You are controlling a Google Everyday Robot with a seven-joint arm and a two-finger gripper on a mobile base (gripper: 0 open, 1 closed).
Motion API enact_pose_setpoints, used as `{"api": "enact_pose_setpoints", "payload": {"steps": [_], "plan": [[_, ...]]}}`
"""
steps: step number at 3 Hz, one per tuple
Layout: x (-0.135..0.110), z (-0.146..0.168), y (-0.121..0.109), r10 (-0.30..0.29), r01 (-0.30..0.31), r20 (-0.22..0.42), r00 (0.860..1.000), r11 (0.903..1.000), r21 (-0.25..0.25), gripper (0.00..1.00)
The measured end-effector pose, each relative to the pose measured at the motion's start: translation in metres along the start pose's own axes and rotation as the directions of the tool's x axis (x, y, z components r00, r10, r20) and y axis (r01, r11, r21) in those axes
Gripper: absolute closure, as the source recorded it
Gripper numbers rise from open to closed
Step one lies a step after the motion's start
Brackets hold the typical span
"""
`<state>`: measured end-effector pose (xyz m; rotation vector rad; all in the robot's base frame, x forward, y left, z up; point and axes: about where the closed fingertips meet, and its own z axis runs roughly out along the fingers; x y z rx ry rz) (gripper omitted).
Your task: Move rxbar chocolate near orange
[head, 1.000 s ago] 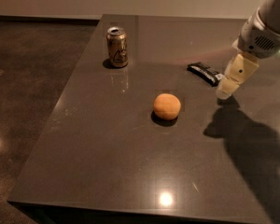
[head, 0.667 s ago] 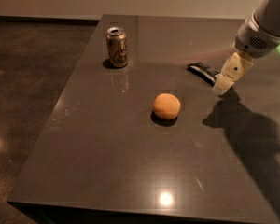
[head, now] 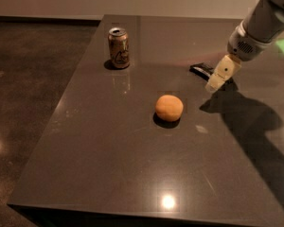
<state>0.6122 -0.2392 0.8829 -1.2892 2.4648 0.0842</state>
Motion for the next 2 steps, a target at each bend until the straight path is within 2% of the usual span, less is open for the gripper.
{"api": "enact_pose_setpoints", "payload": {"steps": [2], "plan": [[-0.007, 0.04, -0.023, 0.056, -0.057, -0.026, 0.998, 0.9981, -0.025, 0.0]]}}
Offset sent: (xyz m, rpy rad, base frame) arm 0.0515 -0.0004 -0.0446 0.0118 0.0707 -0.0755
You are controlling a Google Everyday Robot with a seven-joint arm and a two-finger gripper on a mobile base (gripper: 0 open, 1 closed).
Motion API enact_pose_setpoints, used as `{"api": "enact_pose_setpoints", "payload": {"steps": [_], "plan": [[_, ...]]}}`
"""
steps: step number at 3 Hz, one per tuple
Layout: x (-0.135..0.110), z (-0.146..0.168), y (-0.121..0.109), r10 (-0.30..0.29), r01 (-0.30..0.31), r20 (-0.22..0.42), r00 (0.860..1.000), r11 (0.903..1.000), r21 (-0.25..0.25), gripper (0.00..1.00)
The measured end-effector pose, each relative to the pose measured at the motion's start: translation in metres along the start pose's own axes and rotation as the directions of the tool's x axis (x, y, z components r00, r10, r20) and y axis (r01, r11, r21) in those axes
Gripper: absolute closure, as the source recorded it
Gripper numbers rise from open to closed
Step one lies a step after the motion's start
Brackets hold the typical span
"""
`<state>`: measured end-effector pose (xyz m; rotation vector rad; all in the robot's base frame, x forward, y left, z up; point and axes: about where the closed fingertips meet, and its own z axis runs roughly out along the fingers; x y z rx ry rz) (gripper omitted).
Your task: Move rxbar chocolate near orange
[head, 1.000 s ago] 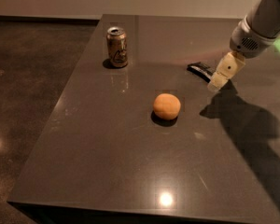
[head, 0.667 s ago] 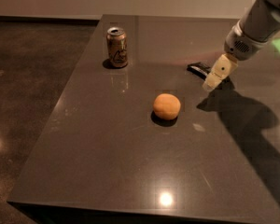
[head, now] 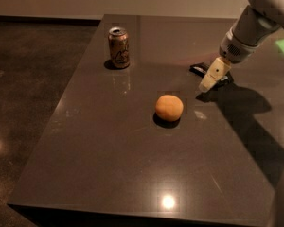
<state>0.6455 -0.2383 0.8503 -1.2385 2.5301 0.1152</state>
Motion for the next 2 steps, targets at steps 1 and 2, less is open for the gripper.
{"api": "enact_pose_setpoints", "payload": {"steps": [1, 2], "plan": [[-0.0051, 0.0135, -0.0075, 0.032, -0.032, -0.045, 0.998, 0.9995, -0.002, 0.0], [-0.0078, 0.0202, -0.0112, 0.056, -0.056, -0.072, 0.996, 0.9984, -0.006, 0.15]]}}
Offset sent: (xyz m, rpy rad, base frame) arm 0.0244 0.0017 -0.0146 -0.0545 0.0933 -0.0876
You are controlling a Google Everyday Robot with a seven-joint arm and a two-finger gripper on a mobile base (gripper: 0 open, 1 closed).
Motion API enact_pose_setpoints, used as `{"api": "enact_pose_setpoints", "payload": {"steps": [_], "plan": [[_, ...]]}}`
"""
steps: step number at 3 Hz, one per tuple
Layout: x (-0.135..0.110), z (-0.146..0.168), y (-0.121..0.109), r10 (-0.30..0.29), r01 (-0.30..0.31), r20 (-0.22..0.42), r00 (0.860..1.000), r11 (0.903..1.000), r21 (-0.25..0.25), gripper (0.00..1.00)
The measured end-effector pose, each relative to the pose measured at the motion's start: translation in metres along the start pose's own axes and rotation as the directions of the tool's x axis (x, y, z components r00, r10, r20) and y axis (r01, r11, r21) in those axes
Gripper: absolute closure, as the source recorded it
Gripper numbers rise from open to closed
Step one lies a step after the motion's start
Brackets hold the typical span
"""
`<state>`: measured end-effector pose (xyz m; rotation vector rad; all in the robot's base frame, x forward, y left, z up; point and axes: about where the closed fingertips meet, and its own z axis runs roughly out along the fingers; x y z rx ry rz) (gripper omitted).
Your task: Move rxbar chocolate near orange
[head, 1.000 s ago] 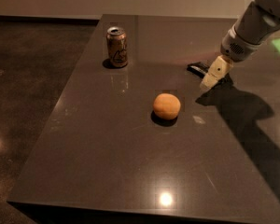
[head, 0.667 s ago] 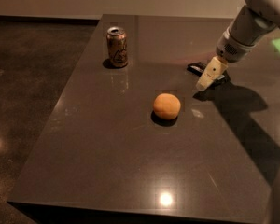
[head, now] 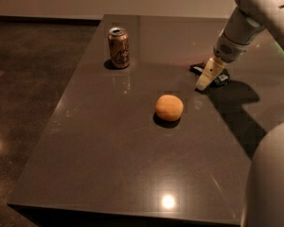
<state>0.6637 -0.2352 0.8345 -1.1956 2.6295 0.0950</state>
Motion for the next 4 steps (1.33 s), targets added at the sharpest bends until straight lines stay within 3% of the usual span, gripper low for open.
{"api": "enact_pose_setpoints", "payload": {"steps": [2, 4], "plan": [[-0.003, -0.001, 0.0, 0.014, -0.014, 0.005, 1.0, 0.9993, -0.035, 0.64], [-0.005, -0.02, 0.016, -0.042, 0.043, 0.032, 0.999, 0.9981, -0.044, 1.0]]}}
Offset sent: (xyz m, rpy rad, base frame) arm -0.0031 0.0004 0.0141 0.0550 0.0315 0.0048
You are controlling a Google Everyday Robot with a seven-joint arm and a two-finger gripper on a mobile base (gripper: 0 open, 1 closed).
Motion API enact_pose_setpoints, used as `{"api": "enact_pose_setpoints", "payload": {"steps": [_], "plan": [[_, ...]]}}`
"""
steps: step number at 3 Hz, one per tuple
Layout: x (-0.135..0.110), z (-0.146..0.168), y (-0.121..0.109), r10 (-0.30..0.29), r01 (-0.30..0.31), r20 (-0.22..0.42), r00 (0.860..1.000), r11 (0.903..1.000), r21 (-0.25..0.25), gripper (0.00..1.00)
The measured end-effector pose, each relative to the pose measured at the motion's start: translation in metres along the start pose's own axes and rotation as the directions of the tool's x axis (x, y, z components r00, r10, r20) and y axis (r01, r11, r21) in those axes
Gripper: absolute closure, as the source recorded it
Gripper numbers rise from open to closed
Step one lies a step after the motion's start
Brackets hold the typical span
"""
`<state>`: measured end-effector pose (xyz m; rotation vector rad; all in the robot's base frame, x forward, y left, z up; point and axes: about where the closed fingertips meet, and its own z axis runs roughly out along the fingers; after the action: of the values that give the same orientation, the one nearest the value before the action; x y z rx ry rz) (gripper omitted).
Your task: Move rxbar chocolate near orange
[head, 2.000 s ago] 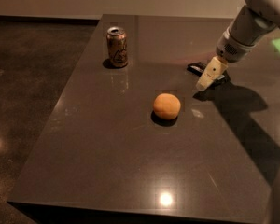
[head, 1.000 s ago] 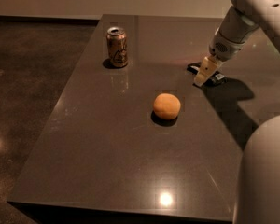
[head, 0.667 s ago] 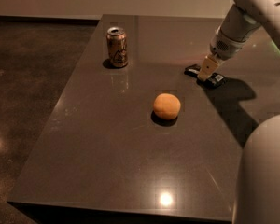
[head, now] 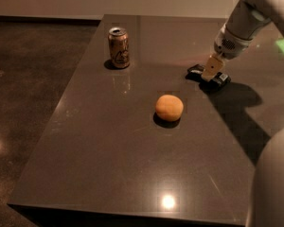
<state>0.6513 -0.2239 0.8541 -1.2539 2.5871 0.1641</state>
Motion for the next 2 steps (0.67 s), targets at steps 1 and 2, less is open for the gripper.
{"api": "enact_pose_setpoints", "payload": {"steps": [1, 2], "plan": [[0.0, -0.009, 0.016, -0.06, 0.06, -0.01, 0.998, 0.9982, -0.001, 1.0], [0.006, -0.007, 0.037, -0.11, 0.109, -0.029, 0.993, 0.9937, -0.025, 1.0]]}}
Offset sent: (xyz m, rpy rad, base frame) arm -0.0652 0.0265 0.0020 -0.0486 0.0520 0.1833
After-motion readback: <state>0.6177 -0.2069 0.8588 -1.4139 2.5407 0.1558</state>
